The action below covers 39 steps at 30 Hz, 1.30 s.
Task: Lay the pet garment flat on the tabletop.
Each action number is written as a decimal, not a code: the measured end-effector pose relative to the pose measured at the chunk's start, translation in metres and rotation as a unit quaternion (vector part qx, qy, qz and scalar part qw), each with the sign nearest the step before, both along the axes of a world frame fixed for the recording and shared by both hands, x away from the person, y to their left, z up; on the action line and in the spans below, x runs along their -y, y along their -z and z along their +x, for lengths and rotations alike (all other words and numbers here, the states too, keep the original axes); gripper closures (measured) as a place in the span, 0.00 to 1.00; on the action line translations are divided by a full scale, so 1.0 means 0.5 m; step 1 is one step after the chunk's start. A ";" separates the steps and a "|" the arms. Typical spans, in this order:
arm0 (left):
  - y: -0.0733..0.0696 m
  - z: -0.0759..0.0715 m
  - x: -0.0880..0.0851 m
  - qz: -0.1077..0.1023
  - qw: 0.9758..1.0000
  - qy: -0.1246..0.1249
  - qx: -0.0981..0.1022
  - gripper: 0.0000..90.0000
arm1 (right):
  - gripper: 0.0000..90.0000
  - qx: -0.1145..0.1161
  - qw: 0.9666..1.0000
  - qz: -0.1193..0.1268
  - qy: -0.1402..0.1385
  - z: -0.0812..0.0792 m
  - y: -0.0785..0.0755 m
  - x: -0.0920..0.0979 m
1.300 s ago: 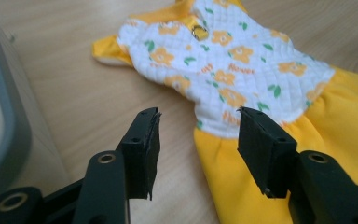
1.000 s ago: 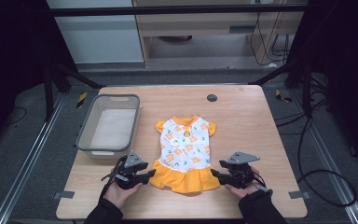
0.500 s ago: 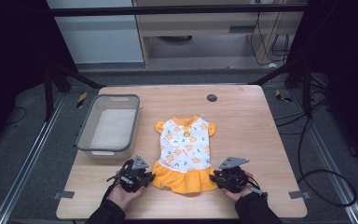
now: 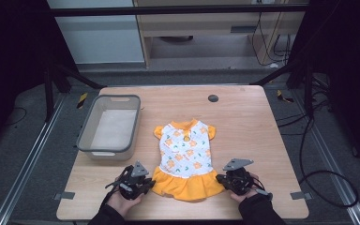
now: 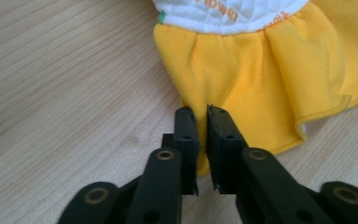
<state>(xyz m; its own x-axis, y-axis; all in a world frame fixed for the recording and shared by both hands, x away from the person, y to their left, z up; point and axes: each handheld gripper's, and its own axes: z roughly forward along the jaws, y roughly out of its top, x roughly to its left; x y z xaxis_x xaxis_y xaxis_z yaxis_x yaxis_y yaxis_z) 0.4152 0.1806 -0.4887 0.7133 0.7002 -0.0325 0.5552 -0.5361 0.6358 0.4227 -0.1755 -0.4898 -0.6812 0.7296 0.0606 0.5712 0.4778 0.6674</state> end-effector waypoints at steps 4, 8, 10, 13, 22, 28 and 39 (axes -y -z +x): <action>-0.008 -0.011 -0.002 -0.003 1.000 0.005 0.021 0.72 | 0.90 0.007 1.000 0.009 0.002 -0.005 -0.005 0.008; -0.034 -0.016 -0.013 -0.026 0.998 -0.002 0.056 0.64 | 0.90 0.032 0.999 0.038 0.013 -0.009 -0.023 0.022; -0.047 -0.011 -0.017 -0.039 0.997 -0.003 0.064 0.69 | 0.89 0.054 0.997 0.059 0.020 -0.003 -0.032 0.029; -0.063 0.000 -0.011 -0.048 0.996 0.005 0.073 0.79 | 0.90 0.068 0.995 0.071 0.026 0.005 -0.036 0.030; -0.085 0.050 0.028 -0.057 0.995 0.011 0.080 0.99 | 0.99 0.095 0.991 0.091 0.037 0.064 -0.040 0.010; -0.077 0.084 0.070 -0.060 0.995 0.023 0.073 0.99 | 1.00 0.089 0.991 0.092 0.040 0.096 -0.032 0.000; -0.014 0.112 0.106 -0.012 0.999 0.037 0.034 0.96 | 1.00 0.065 0.994 0.085 0.035 0.162 0.010 -0.055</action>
<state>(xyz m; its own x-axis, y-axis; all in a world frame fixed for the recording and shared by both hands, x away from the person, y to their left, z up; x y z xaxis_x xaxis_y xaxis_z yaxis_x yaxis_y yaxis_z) 0.4711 0.1278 -0.4817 0.7646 0.6445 0.0030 0.4687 -0.5591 0.6839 0.5039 -0.1479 -0.4948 -0.6397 0.7619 0.1011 0.5025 0.3151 0.8051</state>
